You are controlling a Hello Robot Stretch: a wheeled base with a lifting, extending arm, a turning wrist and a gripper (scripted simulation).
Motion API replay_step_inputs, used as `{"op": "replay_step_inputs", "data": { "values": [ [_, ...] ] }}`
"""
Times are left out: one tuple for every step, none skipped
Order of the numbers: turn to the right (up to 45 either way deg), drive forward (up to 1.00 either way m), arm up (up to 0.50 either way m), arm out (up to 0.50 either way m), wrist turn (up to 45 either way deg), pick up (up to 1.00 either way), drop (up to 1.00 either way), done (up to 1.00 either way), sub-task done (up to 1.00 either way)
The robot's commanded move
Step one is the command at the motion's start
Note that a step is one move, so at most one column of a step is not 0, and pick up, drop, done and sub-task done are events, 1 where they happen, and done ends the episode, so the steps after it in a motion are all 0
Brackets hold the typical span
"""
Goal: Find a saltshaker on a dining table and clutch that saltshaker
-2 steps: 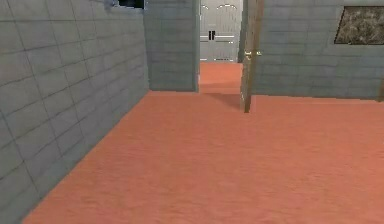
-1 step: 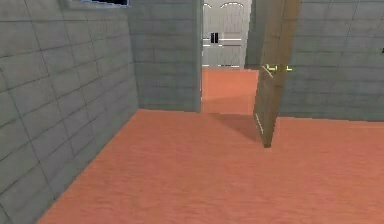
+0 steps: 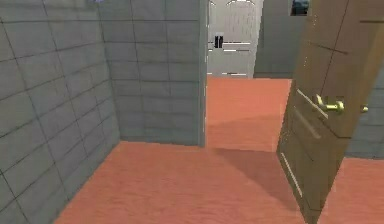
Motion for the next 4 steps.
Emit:
{"op": "replay_step_inputs", "data": {
  "values": [
    [3.0,0.00,0.00,0.00,0.0,0.00,0.00,0.00,0.00],
    [0.0,1.00,0.00,0.00,0.0,0.00,0.00,0.00,0.00],
    [0.0,0.25,0.00,0.00,0.0,0.00,0.00,0.00,0.00],
    [27.0,0.00,0.00,0.00,0.0,0.00,0.00,0.00,0.00]
  ]
}}
